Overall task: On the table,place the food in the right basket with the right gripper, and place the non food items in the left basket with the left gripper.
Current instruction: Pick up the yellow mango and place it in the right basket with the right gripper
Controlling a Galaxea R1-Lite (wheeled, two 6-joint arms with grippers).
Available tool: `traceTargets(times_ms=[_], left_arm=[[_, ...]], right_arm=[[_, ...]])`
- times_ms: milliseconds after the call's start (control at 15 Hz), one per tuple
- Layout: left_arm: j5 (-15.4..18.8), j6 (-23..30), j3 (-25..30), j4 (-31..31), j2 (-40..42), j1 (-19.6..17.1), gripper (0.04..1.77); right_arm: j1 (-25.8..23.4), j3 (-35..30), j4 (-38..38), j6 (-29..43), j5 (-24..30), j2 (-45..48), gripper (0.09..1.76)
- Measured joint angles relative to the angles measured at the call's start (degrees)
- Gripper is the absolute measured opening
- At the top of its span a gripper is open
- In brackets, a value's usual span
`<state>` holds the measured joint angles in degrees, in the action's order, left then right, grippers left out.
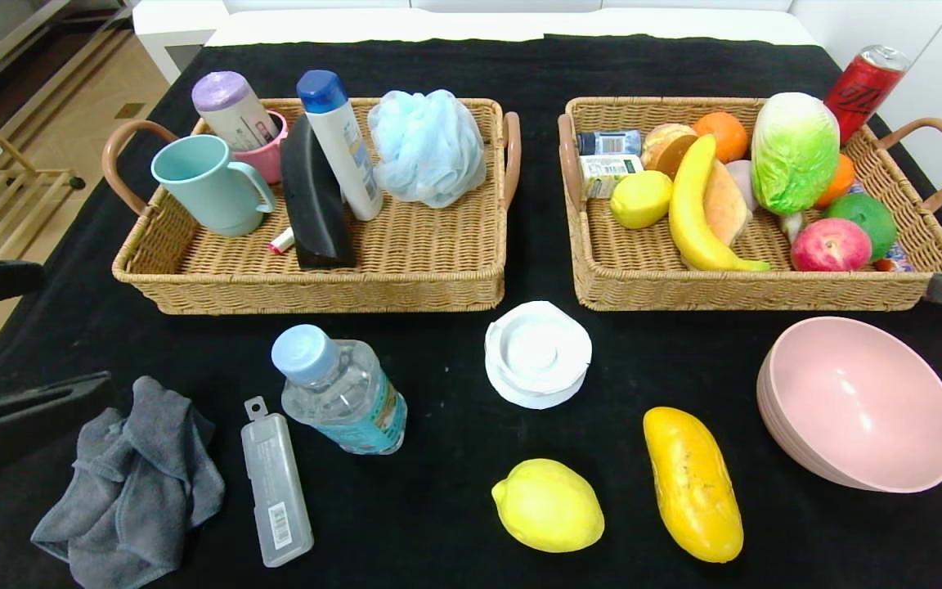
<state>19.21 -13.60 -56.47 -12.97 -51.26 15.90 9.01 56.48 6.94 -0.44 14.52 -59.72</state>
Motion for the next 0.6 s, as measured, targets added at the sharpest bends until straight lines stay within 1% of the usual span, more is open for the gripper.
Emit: traceTargets(times_ms=[267,400,600], left_arm=[[-0.2,-3.3,-1.4,-0.1,-2.9,3.5,1.72],[-0.3,-3.7,-1.6,0.0,-3.9,5.0,1.72],[-0.5,-3.8,-1.7,0.5,-5.1,6.1,1.72]], right_arm=[[4.8,1.1,0.2,0.1,-0.3,-2.5,1.71],[6.1,1.6,0.3,0.1,-0.4,-3.3,1.71],[8.6,1.8,0.3,0.0,-0.5,-4.0,1.71]])
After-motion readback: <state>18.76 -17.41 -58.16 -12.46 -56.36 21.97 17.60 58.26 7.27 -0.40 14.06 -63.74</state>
